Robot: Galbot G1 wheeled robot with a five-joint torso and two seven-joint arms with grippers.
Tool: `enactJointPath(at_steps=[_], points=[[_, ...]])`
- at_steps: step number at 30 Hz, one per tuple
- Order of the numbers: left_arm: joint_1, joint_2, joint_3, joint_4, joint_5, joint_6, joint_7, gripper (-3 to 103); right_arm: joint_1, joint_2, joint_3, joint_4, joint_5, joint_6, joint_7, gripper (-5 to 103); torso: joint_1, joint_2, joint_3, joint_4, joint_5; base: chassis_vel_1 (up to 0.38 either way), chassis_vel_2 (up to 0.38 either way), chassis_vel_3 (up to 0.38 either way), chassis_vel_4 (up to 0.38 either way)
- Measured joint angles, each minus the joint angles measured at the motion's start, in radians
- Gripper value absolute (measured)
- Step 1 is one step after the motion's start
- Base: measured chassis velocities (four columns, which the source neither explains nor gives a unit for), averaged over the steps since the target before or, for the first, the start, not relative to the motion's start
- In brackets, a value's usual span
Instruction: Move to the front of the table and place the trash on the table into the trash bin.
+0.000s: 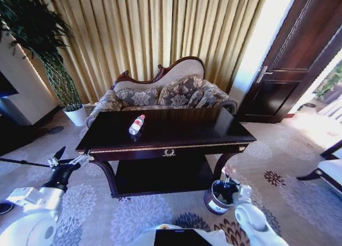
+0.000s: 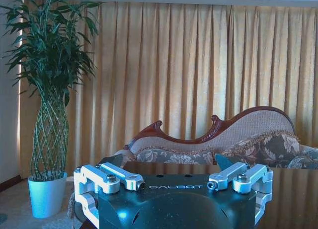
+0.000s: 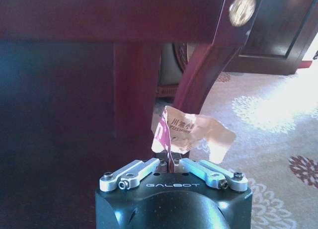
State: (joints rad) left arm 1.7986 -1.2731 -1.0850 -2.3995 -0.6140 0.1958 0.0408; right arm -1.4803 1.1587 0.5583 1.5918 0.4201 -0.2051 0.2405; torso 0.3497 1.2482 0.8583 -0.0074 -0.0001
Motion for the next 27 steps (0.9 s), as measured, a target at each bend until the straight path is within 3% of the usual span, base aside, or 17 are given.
enactJointPath(at_steps=[10, 18, 22, 26, 27], points=[[0.006, -0.011, -0.003, -0.007, -0.003, -0.003, -0.001, 100, 0.183, 0.031, -0.071, -0.361, -0.079, 0.003, 0.033, 0, 0.000, 0.000, 0.000, -0.0002, 0.0000, 0.000, 0.000, 0.000, 0.000], [0.005, -0.013, -0.010, -0.010, -0.009, -0.004, -0.003, 100, 0.239, 0.038, -0.090, -0.476, -0.099, 0.018, 0.107, -1, 0.000, 0.000, 0.000, -0.0001, -0.0001, 0.000, 0.000, 0.000, 0.000], [0.007, -0.017, -0.009, -0.012, -0.009, -0.004, -0.003, 100, 0.241, 0.035, -0.095, -0.479, -0.102, 0.021, 0.120, 9, 0.000, 0.000, 0.000, -0.0001, -0.0001, 0.000, 0.000, 0.000, 0.000], [0.005, -0.017, -0.007, -0.014, -0.009, -0.005, -0.003, 100, 0.238, 0.031, -0.096, -0.470, -0.103, 0.021, 0.120, 31, 0.000, 0.000, 0.000, 0.0000, -0.0001, 0.000, 0.000, 0.000, 0.000], [0.005, -0.017, -0.007, -0.014, -0.009, -0.005, -0.003, 100, 0.238, 0.031, -0.096, -0.470, -0.103, 0.021, 0.120, 31, 0.000, 0.000, 0.000, 0.0000, -0.0001, 0.000, 0.000, 0.000, 0.000]])
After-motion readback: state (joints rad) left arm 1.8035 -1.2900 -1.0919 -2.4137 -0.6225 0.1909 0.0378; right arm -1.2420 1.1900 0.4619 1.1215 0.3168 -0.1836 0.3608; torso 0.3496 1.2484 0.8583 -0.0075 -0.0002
